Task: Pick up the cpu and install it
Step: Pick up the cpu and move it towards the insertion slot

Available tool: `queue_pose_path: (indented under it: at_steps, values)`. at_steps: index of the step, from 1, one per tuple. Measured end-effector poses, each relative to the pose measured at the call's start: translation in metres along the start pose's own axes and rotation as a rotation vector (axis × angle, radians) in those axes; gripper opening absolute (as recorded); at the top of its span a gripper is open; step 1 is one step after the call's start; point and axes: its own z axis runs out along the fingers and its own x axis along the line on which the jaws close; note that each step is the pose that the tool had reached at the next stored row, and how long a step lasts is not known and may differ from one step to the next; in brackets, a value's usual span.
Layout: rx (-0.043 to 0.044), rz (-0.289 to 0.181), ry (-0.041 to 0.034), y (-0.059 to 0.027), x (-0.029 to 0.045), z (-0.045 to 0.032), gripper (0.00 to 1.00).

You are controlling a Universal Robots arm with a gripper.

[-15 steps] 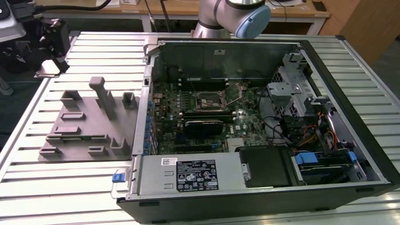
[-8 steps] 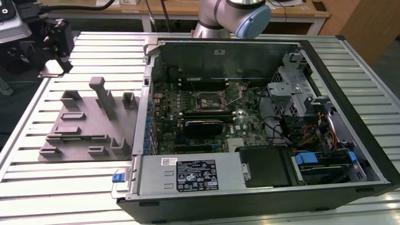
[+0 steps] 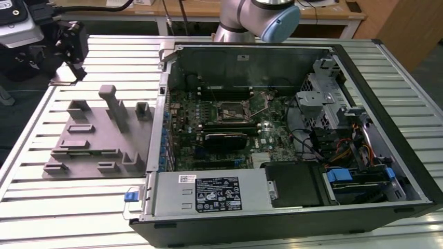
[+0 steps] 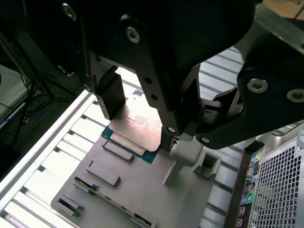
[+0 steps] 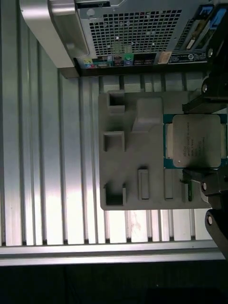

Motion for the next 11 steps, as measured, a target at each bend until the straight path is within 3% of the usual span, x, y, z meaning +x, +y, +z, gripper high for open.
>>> queue_pose_path:
  at_steps: [11]
  values:
    - [0.0,0.0,0.0,0.0009,-0.015,0.0005,0.54]
